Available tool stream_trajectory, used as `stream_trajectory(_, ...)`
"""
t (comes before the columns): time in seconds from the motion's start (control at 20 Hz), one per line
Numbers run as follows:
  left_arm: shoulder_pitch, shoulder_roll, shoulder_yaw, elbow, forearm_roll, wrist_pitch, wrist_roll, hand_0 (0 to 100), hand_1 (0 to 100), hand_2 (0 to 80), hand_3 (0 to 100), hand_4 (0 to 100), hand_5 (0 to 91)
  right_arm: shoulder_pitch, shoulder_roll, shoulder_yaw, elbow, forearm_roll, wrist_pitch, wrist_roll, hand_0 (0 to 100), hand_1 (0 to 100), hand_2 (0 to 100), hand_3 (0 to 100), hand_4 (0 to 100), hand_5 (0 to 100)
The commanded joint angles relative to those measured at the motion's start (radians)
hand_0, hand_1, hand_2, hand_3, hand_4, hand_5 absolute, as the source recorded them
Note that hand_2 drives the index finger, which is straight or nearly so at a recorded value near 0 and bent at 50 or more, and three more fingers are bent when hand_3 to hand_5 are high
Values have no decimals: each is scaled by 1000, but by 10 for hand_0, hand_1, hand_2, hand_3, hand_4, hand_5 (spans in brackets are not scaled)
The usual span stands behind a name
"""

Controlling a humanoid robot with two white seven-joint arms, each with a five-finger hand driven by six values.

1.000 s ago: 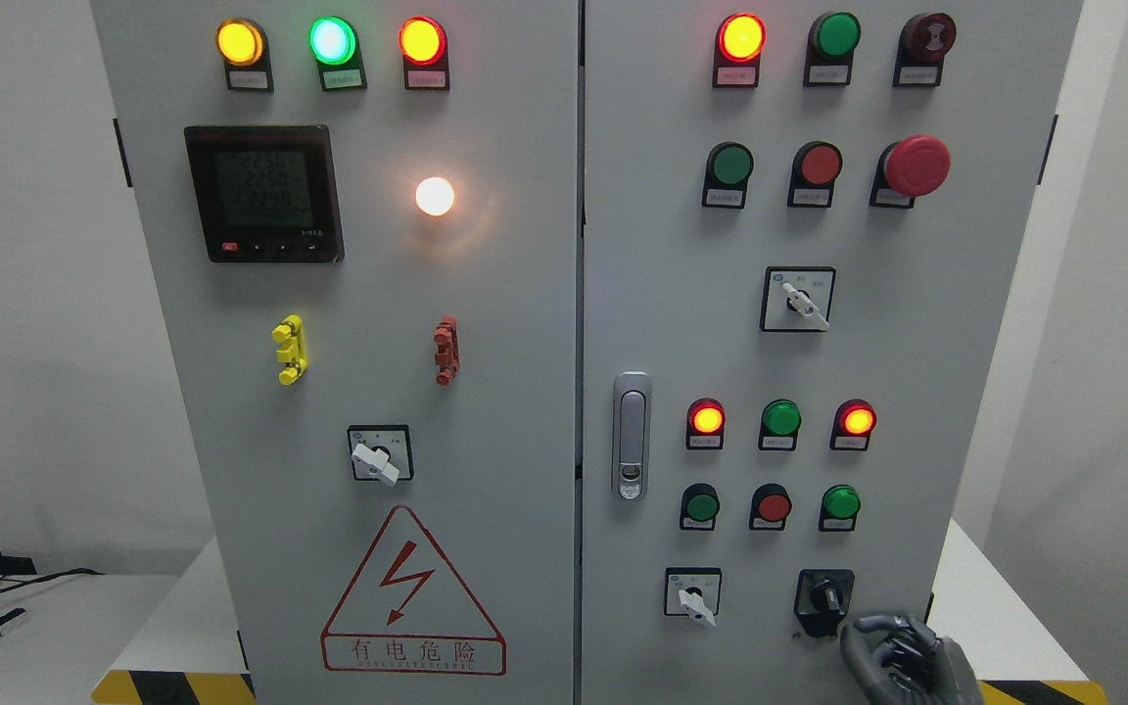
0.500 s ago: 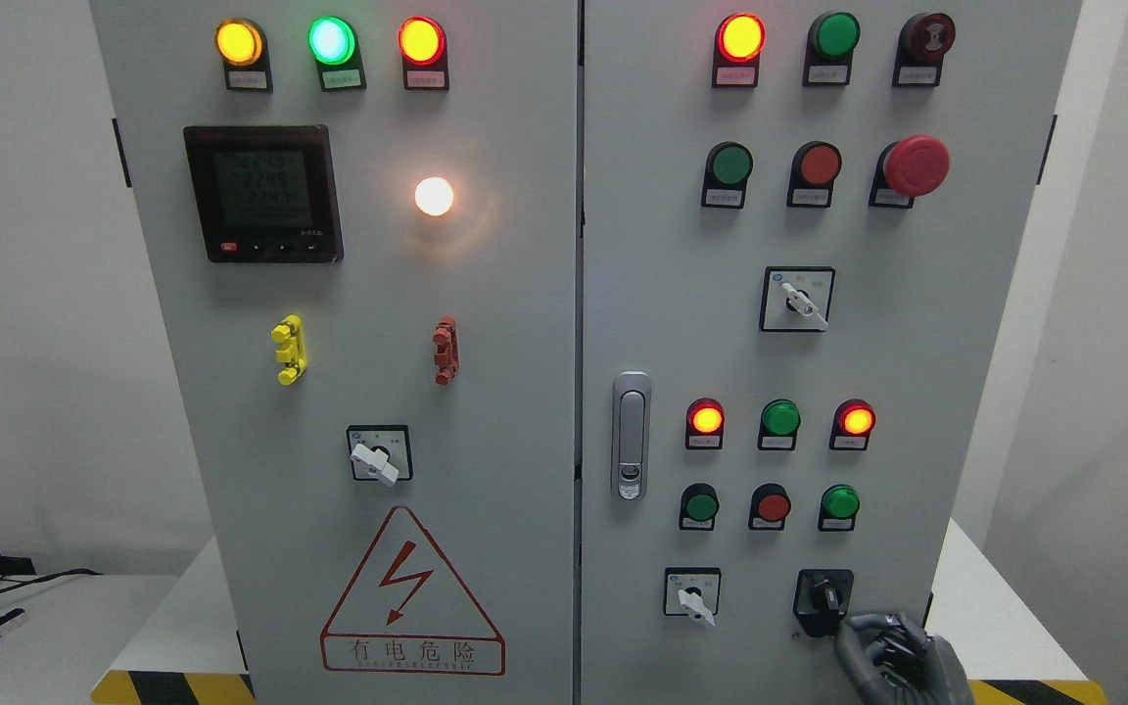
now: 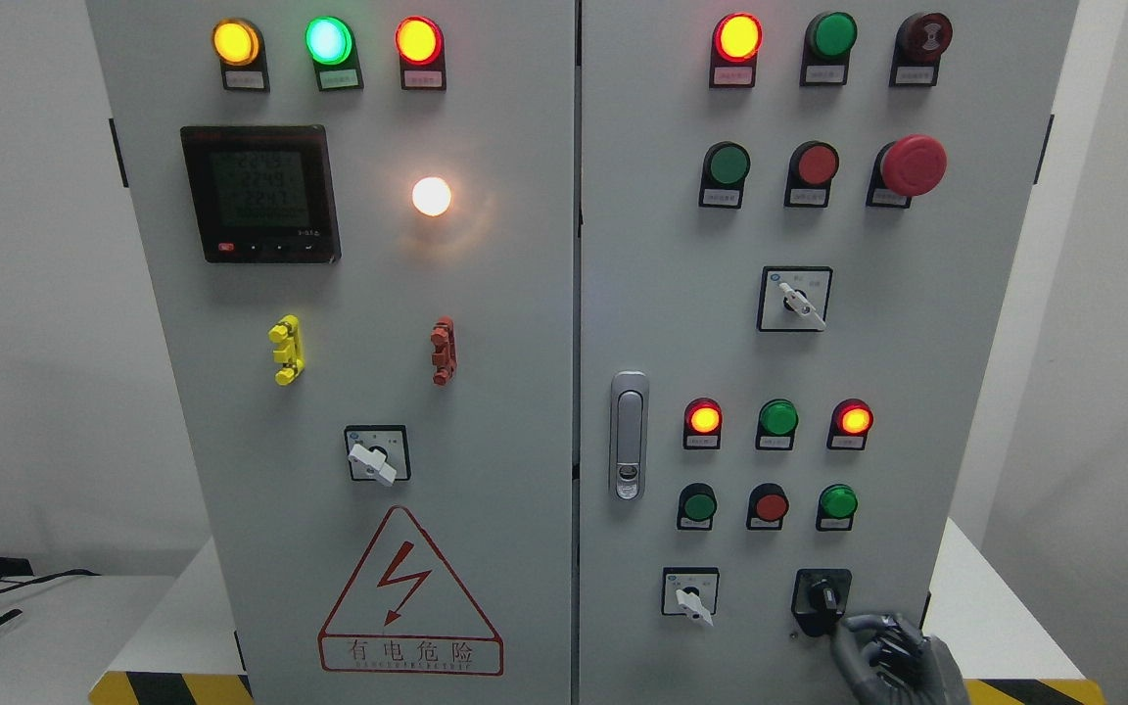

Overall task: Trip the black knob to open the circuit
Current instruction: 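Grasp the black rotary knob with the right hand and twist it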

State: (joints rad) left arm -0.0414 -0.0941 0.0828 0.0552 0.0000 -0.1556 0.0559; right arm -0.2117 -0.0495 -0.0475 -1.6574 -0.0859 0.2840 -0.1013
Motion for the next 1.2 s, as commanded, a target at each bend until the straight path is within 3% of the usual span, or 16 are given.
stream_trajectory(0.0,0,1,0,0,-31,-1,-1,120,389,0,0,0,0,8,3,3,-18,0,1,-4,455,797,508,848,765,793)
stream_trajectory(1.15,0,-1,0,0,-31,-1,-1,120,389,0,0,0,0,17,7,38,-59,0,7,-9,460,797,506,850,765,794)
